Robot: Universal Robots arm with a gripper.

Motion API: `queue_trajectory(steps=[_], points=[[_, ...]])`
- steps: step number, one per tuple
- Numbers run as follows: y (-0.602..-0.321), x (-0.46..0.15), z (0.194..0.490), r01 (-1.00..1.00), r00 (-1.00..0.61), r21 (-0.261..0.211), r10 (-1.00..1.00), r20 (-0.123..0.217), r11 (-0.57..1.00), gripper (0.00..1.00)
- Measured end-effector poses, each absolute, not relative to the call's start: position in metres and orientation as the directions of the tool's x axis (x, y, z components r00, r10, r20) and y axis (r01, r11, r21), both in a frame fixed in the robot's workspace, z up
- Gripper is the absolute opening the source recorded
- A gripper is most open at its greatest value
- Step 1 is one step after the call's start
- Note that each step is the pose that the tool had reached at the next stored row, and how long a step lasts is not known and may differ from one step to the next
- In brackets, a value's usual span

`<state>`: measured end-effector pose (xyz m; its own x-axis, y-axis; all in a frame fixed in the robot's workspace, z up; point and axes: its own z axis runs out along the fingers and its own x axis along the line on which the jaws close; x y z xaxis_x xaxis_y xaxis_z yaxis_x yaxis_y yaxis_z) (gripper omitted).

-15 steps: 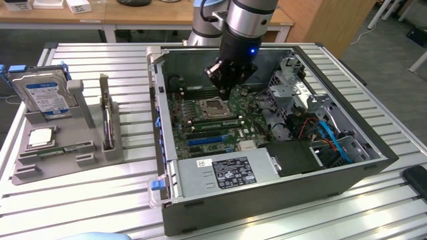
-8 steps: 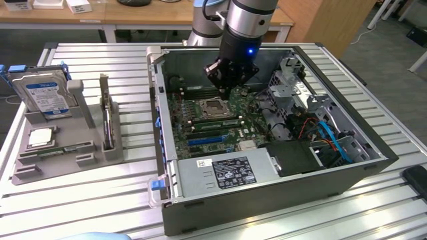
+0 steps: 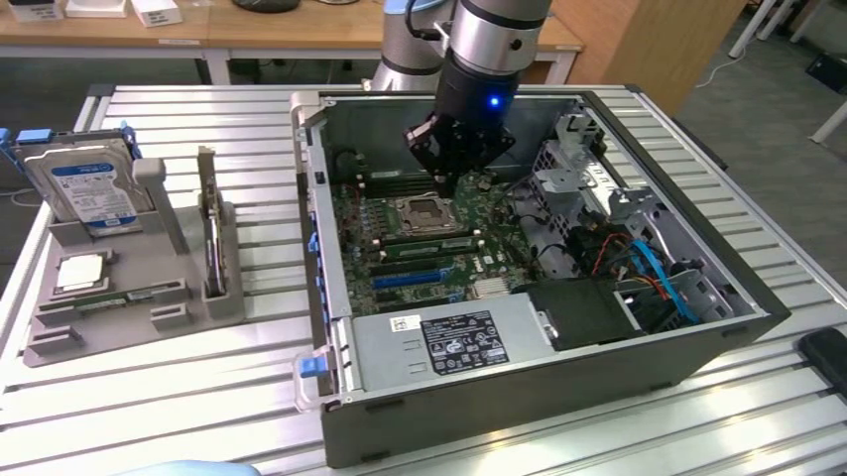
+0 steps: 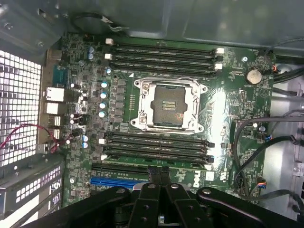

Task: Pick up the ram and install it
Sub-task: 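Press down the ram until it locks into place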

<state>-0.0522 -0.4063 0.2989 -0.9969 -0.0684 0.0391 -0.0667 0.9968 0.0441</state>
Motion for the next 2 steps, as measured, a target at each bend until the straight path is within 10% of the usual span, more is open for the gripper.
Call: queue_trajectory(steps=[2], points=[[-0.4063,-0.0522,0.2989,-0.067,-0.997,0.044,-0.068,0.039,0.997,0.1]])
